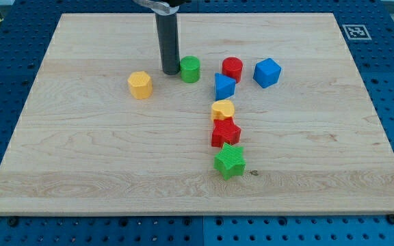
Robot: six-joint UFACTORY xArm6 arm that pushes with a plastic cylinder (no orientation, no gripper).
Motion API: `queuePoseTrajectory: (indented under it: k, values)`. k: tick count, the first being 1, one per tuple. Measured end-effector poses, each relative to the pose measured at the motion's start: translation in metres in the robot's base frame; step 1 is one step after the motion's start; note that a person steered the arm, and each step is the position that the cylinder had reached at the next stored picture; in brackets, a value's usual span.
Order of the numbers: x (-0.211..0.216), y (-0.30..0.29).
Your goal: Move the green circle slightly to the right
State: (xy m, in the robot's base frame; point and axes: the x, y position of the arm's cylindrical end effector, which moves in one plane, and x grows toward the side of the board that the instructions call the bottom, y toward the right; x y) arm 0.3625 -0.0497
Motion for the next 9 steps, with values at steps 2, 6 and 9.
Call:
queuePoseTrajectory:
  k: [2,6,9]
  values:
    - [0.0,0.004]
    - [-0.001,0.015]
    - [-0.001,-0.013]
